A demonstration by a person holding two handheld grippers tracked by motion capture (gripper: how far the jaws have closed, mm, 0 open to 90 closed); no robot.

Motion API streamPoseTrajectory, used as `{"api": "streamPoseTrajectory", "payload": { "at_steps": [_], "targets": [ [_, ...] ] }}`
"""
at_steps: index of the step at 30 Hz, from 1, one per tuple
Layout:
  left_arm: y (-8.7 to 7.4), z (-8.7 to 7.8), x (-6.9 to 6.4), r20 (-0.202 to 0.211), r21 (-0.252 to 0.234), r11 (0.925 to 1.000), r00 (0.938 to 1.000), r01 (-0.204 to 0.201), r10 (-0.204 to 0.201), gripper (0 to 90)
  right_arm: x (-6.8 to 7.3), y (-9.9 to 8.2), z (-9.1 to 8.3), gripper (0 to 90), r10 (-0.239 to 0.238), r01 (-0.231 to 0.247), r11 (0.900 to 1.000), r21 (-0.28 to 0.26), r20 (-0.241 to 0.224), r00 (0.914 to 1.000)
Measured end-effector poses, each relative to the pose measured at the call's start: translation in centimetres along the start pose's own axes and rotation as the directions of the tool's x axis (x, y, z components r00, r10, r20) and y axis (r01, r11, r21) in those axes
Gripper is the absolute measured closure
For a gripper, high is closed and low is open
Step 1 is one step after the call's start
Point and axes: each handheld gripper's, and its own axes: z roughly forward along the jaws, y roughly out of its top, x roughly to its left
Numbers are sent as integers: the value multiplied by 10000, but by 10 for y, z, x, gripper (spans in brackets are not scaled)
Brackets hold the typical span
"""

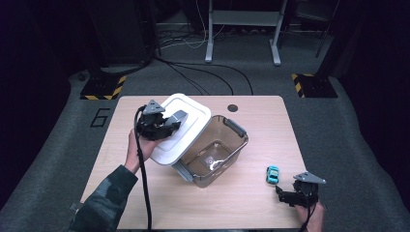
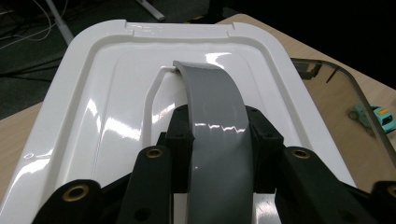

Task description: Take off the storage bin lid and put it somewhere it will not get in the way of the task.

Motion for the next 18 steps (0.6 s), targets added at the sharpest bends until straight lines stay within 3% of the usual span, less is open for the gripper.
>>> {"api": "streamPoseTrajectory", "payload": {
  "at_steps": [9,18],
  "targets": [
    [-16,-15,23,-547,-180,9988,9974,454,-463,672,0,0,0,36,1,-1,10000,8,-1,10000],
    [-30,-23,43,-1181,-415,9941,9875,1002,-1044,672,0,0,0,36,4,-4,10000,9,-4,10000]
  ]
}}
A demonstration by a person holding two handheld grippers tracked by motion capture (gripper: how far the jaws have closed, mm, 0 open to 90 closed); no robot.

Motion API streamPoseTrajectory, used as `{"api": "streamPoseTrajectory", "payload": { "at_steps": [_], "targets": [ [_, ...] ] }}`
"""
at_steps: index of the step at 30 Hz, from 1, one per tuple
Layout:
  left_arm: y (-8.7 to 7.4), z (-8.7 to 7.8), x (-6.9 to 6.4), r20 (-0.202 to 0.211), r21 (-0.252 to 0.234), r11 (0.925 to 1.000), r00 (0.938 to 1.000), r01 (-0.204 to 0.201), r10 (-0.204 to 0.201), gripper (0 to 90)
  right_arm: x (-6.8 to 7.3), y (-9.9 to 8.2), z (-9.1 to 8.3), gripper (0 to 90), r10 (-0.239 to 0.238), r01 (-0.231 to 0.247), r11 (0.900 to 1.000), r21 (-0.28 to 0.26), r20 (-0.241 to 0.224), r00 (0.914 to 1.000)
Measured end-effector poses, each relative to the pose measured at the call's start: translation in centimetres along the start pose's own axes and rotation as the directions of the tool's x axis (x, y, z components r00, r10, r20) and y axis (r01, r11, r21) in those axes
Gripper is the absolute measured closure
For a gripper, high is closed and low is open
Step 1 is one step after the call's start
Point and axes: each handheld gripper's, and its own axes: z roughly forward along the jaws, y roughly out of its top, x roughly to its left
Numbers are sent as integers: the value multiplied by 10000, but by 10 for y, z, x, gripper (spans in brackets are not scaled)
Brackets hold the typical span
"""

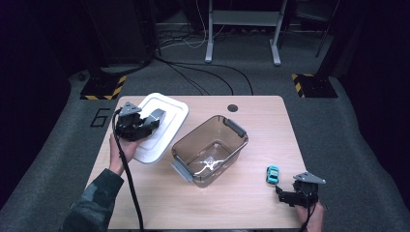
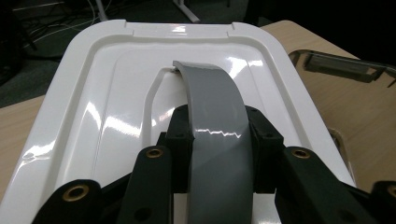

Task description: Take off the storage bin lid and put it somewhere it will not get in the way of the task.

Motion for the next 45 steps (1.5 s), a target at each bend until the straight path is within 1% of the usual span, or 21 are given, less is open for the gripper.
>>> {"api": "streamPoseTrajectory", "payload": {
  "at_steps": [4,5,6,7,9,13,14,19,20,21,22,24,25,26,27,28,30,35,37,41,45],
  "targets": [
    [-7,1,10,-357,-5,9995,9989,313,-313,672,0,0,0,36,1,-1,10000,-1,1,10000],
    [-9,1,13,-419,-17,9990,9981,446,-447,672,0,0,0,36,-4,4,10000,2,2,10000],
    [-9,1,13,-419,-17,9990,9981,446,-447,672,0,0,0,36,-4,4,10000,0,1,10000],
    [-14,3,18,-582,-13,9982,9965,604,-604,672,0,0,0,36,-5,5,10000,-1,0,10000],
    [-19,5,22,-724,-55,9966,9940,820,-822,673,0,0,0,36,-9,9,10000,-1,1,10000],
    [-26,10,27,-852,14,9946,9909,1042,-1037,672,0,0,0,36,-5,5,10000,-1,1,10000],
    [-32,14,31,-1001,40,9932,9883,1163,-1153,672,0,0,0,36,-4,4,10000,-2,2,10000],
    [-44,24,39,-1302,79,9874,9792,1578,-1555,673,0,0,0,37,-53,53,10000,11,7,10000],
    [-44,24,39,-1302,79,9874,9792,1578,-1555,673,0,0,0,37,-53,53,10000,11,7,10000],
    [-50,27,42,-1417,78,9834,9737,1812,-1783,672,0,0,0,37,-64,64,10000,-36,9,10000],
    [-54,29,43,-1484,63,9816,9709,1909,-1878,672,0,0,0,37,-46,46,10000,-17,9,10000],
    [-60,32,47,-1603,199,9788,9669,2040,-1983,673,0,0,0,37,-41,41,10000,-17,13,10000],
    [-60,32,47,-1603,199,9788,9669,2040,-1983,673,0,0,0,37,-48,48,10000,-17,13,10000],
    [-67,36,49,-1719,213,9755,9619,2191,-2124,673,0,0,0,37,-37,37,10000,-15,13,10000],
    [-70,38,50,-1772,216,9743,9599,2244,-2172,673,0,0,0,37,-34,34,10000,-18,14,10000],
    [-70,38,50,-1772,216,9743,9599,2244,-2172,672,0,0,0,37,-34,34,10000,-18,14,10000],
    [-81,45,52,-1861,342,9689,9541,2451,-2348,673,0,0,0,37,-62,62,10000,-39,15,10000],
    [-97,58,55,-2031,530,9610,9452,2715,-2558,673,0,0,0,37,14,-14,10000,-3,11,10000],
    [-102,62,57,-2075,630,9548,9396,2906,-2722,672,0,0,0,37,12,-12,10000,-3,11,10000],
    [-111,69,58,-2157,794,9498,9355,3025,-2799,673,0,0,0,37,7,-7,10000,-2,10,10000],
    [-120,75,60,-2210,1016,9459,9340,3082,-2806,673,0,0,0,37,7,-7,10000,-4,11,10000]
  ]
}}
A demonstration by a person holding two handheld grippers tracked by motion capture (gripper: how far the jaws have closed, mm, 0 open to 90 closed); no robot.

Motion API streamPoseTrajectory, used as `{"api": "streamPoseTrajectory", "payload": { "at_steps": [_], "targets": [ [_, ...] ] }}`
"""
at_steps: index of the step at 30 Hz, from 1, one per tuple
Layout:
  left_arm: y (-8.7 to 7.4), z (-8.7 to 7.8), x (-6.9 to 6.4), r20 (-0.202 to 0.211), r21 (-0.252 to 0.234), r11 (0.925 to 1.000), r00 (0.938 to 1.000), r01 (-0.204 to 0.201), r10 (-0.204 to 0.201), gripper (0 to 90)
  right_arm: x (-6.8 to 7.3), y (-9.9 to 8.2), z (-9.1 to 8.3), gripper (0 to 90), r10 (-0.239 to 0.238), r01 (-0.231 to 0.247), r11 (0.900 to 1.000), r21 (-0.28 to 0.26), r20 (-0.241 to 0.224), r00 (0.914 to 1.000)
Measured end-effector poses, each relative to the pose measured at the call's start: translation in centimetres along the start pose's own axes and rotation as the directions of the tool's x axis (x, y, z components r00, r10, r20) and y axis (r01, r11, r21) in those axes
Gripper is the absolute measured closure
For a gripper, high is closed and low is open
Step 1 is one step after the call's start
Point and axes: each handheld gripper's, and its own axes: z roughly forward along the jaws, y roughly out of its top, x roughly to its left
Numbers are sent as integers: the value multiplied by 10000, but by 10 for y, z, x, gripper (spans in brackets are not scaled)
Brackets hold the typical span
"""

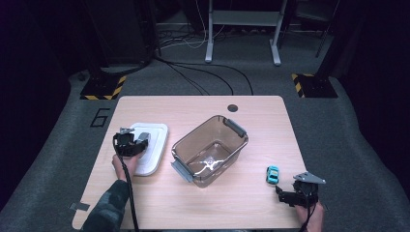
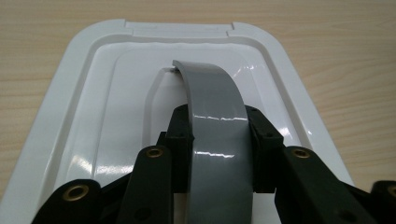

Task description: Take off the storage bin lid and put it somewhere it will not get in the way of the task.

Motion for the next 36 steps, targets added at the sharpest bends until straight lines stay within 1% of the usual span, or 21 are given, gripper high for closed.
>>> {"api": "streamPoseTrajectory", "payload": {
  "at_steps": [1,2,3,8,11,13,15,20,23,26,27,28,29,30,31,32,33,34,36],
  "targets": [
    [0,0,0,0,0,10000,10000,0,0,673,0,0,0,37,2,-2,10000,2,-2,10000],
    [-3,3,1,2,175,9998,10000,45,-45,673,0,0,0,37,3,-3,10000,0,-1,10000],
    [-5,5,2,-29,126,9999,10000,46,-46,673,0,0,0,37,1,-1,10000,1,-1,10000],
    [-9,10,5,-104,300,9995,9999,27,-24,674,0,0,0,37,3,-3,10000,2,-1,10000],
    [-7,12,6,-182,346,9993,9998,-109,115,674,0,0,0,37,0,0,10000,0,0,10000],
    [-4,13,7,-212,462,9988,9997,-135,145,673,0,0,0,37,4,-4,10000,0,-1,10000],
    [-2,15,8,-280,469,9987,9994,-186,199,673,0,0,0,37,5,-5,10000,2,0,10000],
    [1,17,8,-363,611,9971,9983,-444,466,665,0,0,0,37,1,-1,10000,0,-2,10000],
    [1,17,10,-371,641,9972,9984,-397,421,649,0,0,0,37,4,-4,10000,0,-2,10000],
    [1,16,12,-317,685,9970,9988,-357,379,589,0,0,0,37,3,-3,10000,1,-2,10000],
    [1,16,12,-317,685,9970,9988,-357,379,555,0,0,0,37,3,-3,10000,1,-2,10000],
    [1,15,13,-319,739,9969,9990,-273,297,500,0,0,0,37,3,-3,10000,-1,-2,10000],
    [1,13,14,-310,922,9954,9990,-277,306,455,0,0,0,37,1,-1,10000,-2,0,10000],
    [1,13,14,-310,922,9954,9990,-277,306,406,0,0,0,37,3,-3,10000,0,-1,10000],
    [0,10,14,-275,1031,9945,9994,-170,199,361,0,0,0,37,8,-8,10000,0,-1,10000],
    [0,8,13,-325,1028,9946,9993,-140,175,301,0,0,0,37,3,-3,10000,-1,0,10000],
    [0,5,12,-498,1079,9939,9984,-227,282,232,0,0,0,37,4,-4,10000,-3,0,10000],
    [0,3,11,-495,1004,9945,9982,-283,334,193,0,0,0,37,2,-2,10000,-1,0,10000],
    [-1,-3,10,-487,976,9948,9983,-274,323,146,0,0,0,37,3,-3,10000,1,-2,10000]
  ]
}}
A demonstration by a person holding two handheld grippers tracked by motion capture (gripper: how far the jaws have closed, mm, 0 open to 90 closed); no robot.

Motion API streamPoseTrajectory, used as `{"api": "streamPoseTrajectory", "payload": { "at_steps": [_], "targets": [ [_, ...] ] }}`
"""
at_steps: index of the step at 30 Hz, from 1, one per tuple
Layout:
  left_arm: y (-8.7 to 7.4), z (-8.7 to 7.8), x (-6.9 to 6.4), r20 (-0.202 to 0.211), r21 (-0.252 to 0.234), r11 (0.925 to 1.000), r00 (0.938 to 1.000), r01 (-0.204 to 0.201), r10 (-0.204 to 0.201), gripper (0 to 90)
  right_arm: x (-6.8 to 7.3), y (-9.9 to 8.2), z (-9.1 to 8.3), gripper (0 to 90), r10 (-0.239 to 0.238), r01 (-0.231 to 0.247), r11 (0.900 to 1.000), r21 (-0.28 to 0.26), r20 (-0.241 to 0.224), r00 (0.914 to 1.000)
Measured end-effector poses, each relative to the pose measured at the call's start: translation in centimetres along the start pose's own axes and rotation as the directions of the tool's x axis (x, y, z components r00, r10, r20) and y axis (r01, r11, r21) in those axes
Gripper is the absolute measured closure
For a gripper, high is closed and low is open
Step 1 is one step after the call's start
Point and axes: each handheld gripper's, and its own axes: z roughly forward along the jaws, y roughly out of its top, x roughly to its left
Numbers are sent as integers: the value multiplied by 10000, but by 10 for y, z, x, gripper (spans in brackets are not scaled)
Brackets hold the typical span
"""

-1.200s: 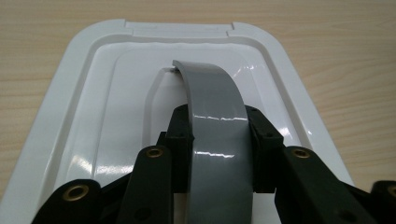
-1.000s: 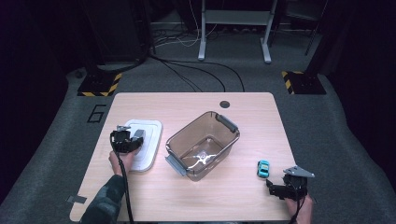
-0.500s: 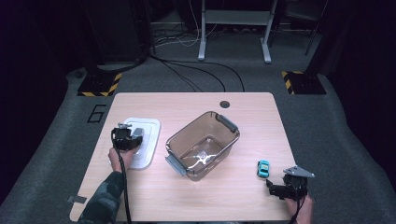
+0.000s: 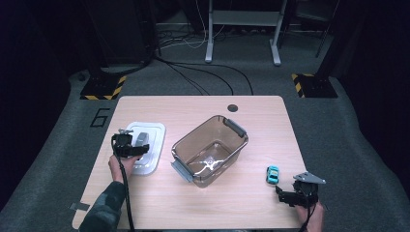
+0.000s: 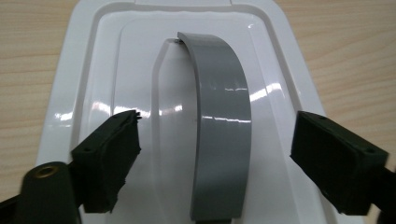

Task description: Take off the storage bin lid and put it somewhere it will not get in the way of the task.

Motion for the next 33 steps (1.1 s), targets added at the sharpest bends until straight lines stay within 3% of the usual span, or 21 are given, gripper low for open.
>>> {"api": "streamPoseTrajectory", "payload": {
  "at_steps": [8,15,20,21,24,28,33],
  "targets": [
    [-9,-25,-10,87,-290,9985,9989,-469,471,0,0,0,0,37,7,-7,10000,-1,3,10000],
    [-24,-41,-26,318,-758,9924,9945,-968,994,0,0,0,0,37,7,-7,10000,0,4,10000],
    [-38,-47,-44,397,-788,9803,9820,-1810,1845,0,0,0,0,37,8,-8,10000,0,6,10000],
    [-38,-47,-44,397,-788,9803,9820,-1810,1845,0,0,0,0,37,8,-8,10000,0,6,10000],
    [-48,-50,-55,678,-712,9742,9734,-2142,2190,0,0,0,0,37,4,-4,10000,-1,5,10000],
    [-59,-54,-67,824,-896,9677,9665,-2358,2431,0,0,0,0,37,8,-8,10000,1,6,10000],
    [-76,-60,-86,1209,-1180,9543,9499,-2747,2883,0,0,0,0,37,-4,4,10000,-5,5,10000]
  ]
}}
